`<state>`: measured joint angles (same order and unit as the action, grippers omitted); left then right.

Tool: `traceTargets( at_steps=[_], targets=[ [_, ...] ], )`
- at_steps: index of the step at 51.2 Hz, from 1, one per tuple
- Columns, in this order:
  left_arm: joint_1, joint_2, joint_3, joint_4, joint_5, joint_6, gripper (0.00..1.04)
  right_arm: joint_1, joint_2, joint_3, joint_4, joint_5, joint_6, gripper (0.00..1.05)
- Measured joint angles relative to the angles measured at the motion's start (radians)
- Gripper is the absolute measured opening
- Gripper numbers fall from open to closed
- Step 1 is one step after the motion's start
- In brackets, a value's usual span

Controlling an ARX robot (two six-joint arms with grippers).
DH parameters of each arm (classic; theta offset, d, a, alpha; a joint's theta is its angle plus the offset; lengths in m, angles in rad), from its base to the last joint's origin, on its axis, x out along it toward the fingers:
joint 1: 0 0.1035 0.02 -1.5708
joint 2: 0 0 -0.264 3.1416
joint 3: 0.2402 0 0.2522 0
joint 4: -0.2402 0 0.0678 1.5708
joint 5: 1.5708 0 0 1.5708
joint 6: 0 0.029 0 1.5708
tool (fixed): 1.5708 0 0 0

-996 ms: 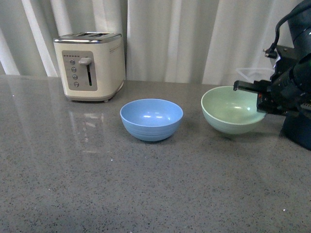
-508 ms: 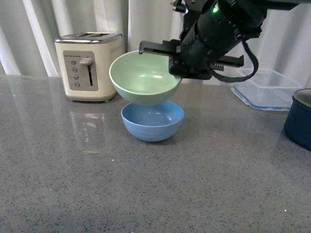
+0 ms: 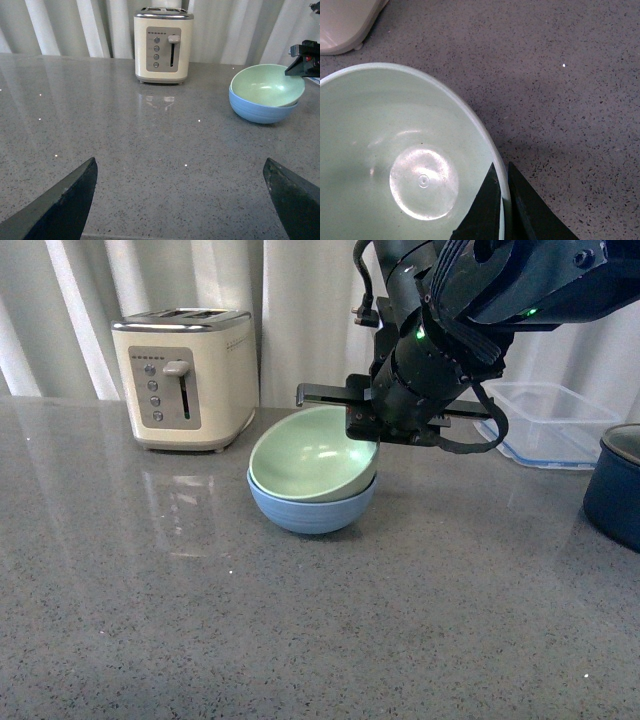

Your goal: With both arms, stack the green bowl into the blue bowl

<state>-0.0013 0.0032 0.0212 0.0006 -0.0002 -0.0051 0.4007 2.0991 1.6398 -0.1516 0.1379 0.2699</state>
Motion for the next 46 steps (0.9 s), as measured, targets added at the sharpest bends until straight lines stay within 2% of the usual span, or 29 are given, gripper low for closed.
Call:
traceTargets(
  at_steps=[5, 8, 13, 17, 18, 21, 22, 23, 26, 35, 46],
  targets=[
    [0.000, 0.000, 0.000, 0.000, 0.000, 0.000, 0.98, -0.015, -0.066, -0.068, 0.061, -0.048, 0.023, 0.40],
    [0.000, 0.000, 0.000, 0.000, 0.000, 0.000, 0.98, -0.023, -0.105, -0.112, 0.109, -0.067, 0.037, 0.47],
    [0.000, 0.000, 0.000, 0.000, 0.000, 0.000, 0.98, -0.044, -0.211, -0.233, 0.261, -0.125, 0.050, 0.61],
    [0.000, 0.000, 0.000, 0.000, 0.000, 0.000, 0.98, -0.062, -0.338, -0.365, 0.415, -0.111, 0.044, 0.74],
    [0.000, 0.000, 0.000, 0.000, 0.000, 0.000, 0.98, -0.062, -0.354, -0.383, 0.442, -0.095, 0.034, 0.73],
    [0.000, 0.000, 0.000, 0.000, 0.000, 0.000, 0.98, -0.074, -0.432, -0.488, 0.597, 0.039, -0.043, 0.65],
    [0.000, 0.000, 0.000, 0.000, 0.000, 0.000, 0.98, -0.082, -0.476, -0.553, 0.679, 0.108, -0.087, 0.60],
    [0.000, 0.000, 0.000, 0.000, 0.000, 0.000, 0.98, -0.090, -0.503, -0.595, 0.725, 0.129, -0.118, 0.56],
    [0.000, 0.000, 0.000, 0.000, -0.001, 0.000, 0.98, -0.126, -0.591, -0.756, 0.842, 0.130, -0.198, 0.42],
    [0.000, 0.000, 0.000, 0.000, 0.000, 0.000, 0.98, -0.205, -0.737, -1.098, 0.954, 0.055, -0.259, 0.01],
    [0.000, 0.000, 0.000, 0.000, 0.000, 0.000, 0.98, -0.270, -0.918, -1.320, 0.999, -0.008, -0.267, 0.01]
  ],
)
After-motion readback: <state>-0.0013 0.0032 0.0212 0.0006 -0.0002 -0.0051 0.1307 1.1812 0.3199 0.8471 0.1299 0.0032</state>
